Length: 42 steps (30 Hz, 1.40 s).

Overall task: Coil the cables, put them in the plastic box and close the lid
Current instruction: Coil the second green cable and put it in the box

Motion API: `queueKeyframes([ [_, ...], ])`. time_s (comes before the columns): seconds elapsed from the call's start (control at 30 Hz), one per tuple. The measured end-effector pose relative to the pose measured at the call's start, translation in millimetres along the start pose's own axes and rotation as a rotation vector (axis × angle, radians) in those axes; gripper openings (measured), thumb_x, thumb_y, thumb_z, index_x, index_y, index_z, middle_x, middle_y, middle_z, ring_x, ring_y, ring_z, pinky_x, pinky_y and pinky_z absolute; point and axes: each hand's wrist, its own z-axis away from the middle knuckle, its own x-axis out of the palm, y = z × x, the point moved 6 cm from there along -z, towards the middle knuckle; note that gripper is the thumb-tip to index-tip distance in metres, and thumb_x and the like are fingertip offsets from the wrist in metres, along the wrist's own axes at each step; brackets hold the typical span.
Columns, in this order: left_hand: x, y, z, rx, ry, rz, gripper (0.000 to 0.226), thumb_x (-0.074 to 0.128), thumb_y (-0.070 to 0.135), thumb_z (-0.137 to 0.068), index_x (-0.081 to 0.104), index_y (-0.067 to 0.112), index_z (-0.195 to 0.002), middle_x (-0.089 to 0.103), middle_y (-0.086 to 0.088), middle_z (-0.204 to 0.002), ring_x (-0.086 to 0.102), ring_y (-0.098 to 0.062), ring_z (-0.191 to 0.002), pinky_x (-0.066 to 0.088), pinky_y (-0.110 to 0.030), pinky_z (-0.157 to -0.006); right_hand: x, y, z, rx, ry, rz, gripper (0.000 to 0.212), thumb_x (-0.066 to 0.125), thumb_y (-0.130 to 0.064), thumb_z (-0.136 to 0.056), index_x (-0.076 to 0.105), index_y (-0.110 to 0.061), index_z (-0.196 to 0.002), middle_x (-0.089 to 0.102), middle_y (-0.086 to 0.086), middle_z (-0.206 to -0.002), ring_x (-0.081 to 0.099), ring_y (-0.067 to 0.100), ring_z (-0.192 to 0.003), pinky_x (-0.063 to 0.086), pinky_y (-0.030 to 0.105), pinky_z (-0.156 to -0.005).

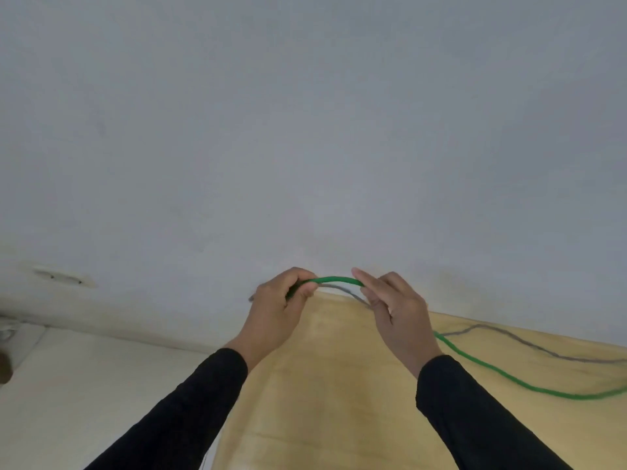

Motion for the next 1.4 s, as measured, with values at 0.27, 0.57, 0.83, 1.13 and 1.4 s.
queueKeyframes([
  [0.27,76.3,118.7,24.4,-0.136,-0.373,0.58,0.036,0.039,0.039,-0.09,0.065,0.015,-0.088,0.039,0.01,-0.058,0.036,-0.009,-0.055,0.043,-0.017,-0.062,-120.5,-16.8,-22.9,-0.047,0.217,-0.045,0.029,0.05,-0.014,-0.09,0.063,-0.021,-0.115,0.052,-0.001,-0.073,0.048,0.004,-0.066,0.036,0.006,-0.064],
  [0.57,140.1,246.4,32.6,-0.098,-0.209,1.492,0.027,0.041,0.029,-0.092,0.059,0.01,-0.084,0.038,0.01,-0.051,0.032,-0.003,-0.043,0.036,-0.013,-0.044,-191.4,17.9,42.5,0.034,0.117,-0.25,0.036,0.046,-0.02,-0.094,0.044,-0.037,-0.126,0.058,-0.008,-0.078,0.056,0.008,-0.073,0.045,0.013,-0.067],
  [0.83,130.0,286.9,12.5,0.085,0.136,1.14,0.029,0.031,0.025,-0.101,0.056,0.015,-0.091,0.045,0.009,-0.055,0.035,-0.004,-0.047,0.038,-0.015,-0.051,-225.5,-8.3,108.6,-0.257,-0.081,0.186,0.041,0.039,-0.033,-0.091,0.04,-0.026,-0.132,0.045,-0.011,-0.079,0.046,0.014,-0.045,0.037,0.024,-0.039],
  [1.13,199.8,306.1,84.3,0.233,-0.299,0.392,0.044,0.028,0.037,-0.098,0.06,0.008,-0.088,0.056,0.0,-0.059,0.042,-0.012,-0.048,0.037,-0.02,-0.053,-357.0,-68.5,46.5,-0.399,0.09,0.048,0.025,0.055,-0.037,-0.085,0.069,-0.026,-0.103,0.047,-0.016,-0.066,0.046,0.001,-0.054,0.038,0.012,-0.052],
  [1.4,178.7,370.9,102.5,0.262,-0.513,0.889,0.049,0.027,0.044,-0.093,0.064,0.013,-0.088,0.027,0.012,-0.049,0.024,-0.002,-0.04,0.019,-0.018,-0.045,-376.4,-65.9,14.2,-0.152,0.207,-0.248,0.025,0.053,-0.034,-0.086,0.069,-0.028,-0.103,0.06,-0.028,-0.065,0.053,-0.004,-0.062,0.037,0.005,-0.06],
])
